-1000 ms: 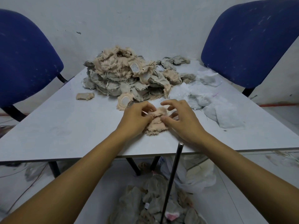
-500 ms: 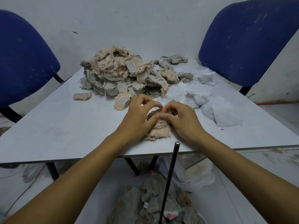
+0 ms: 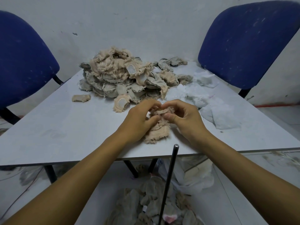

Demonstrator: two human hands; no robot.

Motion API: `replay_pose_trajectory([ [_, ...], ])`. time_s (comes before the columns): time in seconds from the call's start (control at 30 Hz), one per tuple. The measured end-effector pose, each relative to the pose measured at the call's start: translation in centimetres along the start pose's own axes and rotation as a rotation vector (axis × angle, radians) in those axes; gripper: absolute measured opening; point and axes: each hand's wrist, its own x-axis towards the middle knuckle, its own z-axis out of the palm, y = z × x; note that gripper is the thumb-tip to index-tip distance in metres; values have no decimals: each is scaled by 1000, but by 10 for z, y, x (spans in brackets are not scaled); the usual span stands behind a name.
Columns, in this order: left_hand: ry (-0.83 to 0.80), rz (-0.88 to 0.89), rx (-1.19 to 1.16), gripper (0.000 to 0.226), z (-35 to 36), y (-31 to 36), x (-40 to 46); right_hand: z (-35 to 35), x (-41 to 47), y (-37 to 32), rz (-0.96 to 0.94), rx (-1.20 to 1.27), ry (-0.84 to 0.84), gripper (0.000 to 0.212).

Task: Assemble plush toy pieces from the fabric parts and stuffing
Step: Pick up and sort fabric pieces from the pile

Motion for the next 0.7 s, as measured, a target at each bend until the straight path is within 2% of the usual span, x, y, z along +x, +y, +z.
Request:
replay_pose_trajectory([
  [0.2,141,-139,-315,27,0,6,5,1,0,0,27,-82,34,24],
  [0.33,168,-111,-364,25,-1,5,6,4,0,-1,-30,-206,19,32],
  [0.5,181,-159,-414,28,-2,5,6,6,-1,-2,-77,-293,51,22],
  [0.6,152,-127,-393,20,-5,6,7,8,1,0,-62,-428,12,22],
  [0.67,71,-56,-233,7,-6,6,7,9,2,1,-52,-409,37,20],
  [0.7,22,-41,-146,7,-8,6,7,9,2,0,-62,-365,65,18],
])
